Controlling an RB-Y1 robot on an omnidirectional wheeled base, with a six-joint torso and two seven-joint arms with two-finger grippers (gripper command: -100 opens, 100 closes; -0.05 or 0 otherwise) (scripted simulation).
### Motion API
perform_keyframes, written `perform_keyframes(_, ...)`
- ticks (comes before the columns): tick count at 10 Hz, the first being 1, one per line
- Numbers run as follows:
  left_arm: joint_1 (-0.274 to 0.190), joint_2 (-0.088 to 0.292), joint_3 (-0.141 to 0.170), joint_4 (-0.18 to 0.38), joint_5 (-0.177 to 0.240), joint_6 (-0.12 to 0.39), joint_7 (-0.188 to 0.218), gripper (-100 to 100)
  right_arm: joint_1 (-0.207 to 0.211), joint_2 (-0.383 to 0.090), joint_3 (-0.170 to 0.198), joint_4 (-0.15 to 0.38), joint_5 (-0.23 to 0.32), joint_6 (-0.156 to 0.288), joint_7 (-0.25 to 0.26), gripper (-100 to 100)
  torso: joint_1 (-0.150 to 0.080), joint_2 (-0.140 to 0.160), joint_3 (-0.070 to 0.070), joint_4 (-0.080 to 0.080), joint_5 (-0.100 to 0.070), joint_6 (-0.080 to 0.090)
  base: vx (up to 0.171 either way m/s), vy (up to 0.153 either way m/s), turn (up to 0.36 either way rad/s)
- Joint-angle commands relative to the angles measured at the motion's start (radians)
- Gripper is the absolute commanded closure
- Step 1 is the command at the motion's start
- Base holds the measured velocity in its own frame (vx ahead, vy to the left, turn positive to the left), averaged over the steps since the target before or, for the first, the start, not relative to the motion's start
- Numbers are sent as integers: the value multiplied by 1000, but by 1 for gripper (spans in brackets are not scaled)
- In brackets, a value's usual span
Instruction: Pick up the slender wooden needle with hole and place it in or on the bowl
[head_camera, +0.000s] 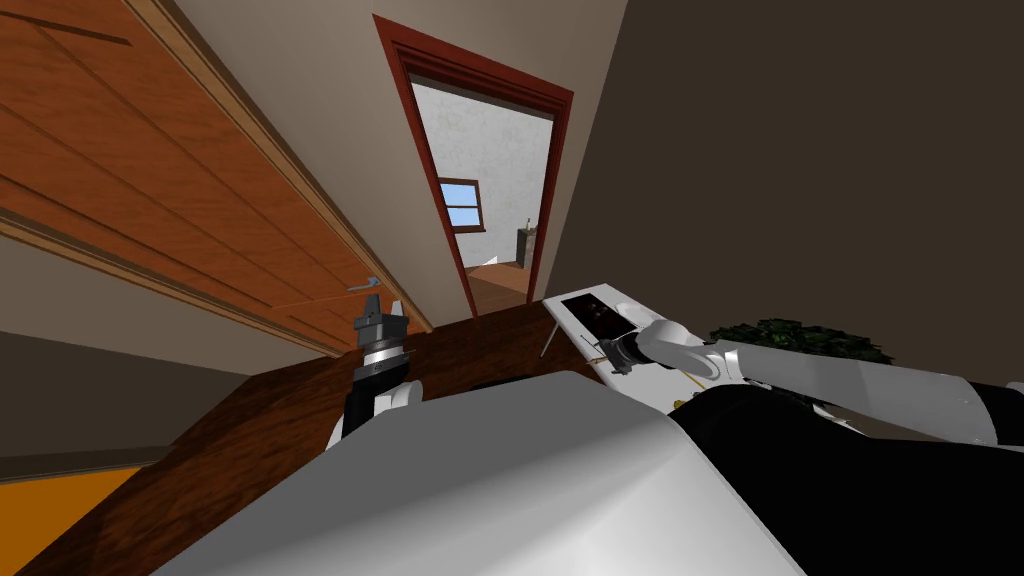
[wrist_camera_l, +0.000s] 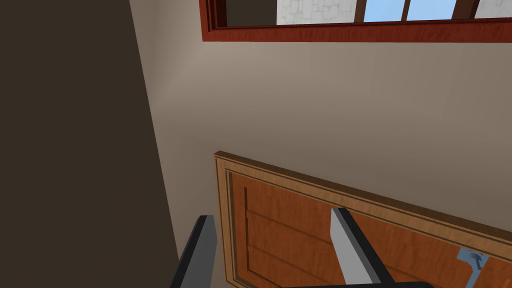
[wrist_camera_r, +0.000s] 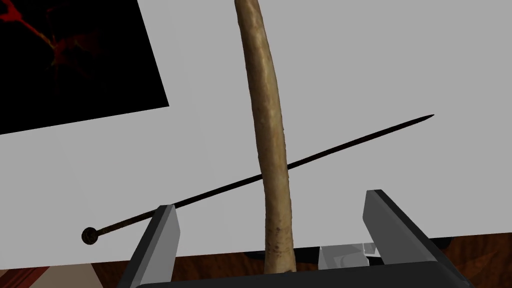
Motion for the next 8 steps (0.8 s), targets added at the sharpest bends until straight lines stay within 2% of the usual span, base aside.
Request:
perform_keyframes(1,0,0,0,0,0,0,0,0,29,-17,12,-2,12,44,-28,-100,0,0,0,0,0,0,10,-9,83)
perform_keyframes(2,0,0,0,0,0,0,0,0,48,-28,18,-3,20,70,-45,-100,0,0,0,0,0,0,10,-8,78)
perform_keyframes(3,0,0,0,0,0,0,0,0,34,-21,14,-4,16,49,-35,-100,0,0,0,0,-1,0,0,0,0)
perform_keyframes(4,0,0,0,0,0,0,0,0,36,-23,15,-4,17,54,-38,100,-1,0,0,0,-2,0,0,0,0)
perform_keyframes(8,0,0,0,0,0,0,0,0,36,-23,15,-4,17,53,-38,100,-2,-1,-1,0,-2,-1,0,0,0)
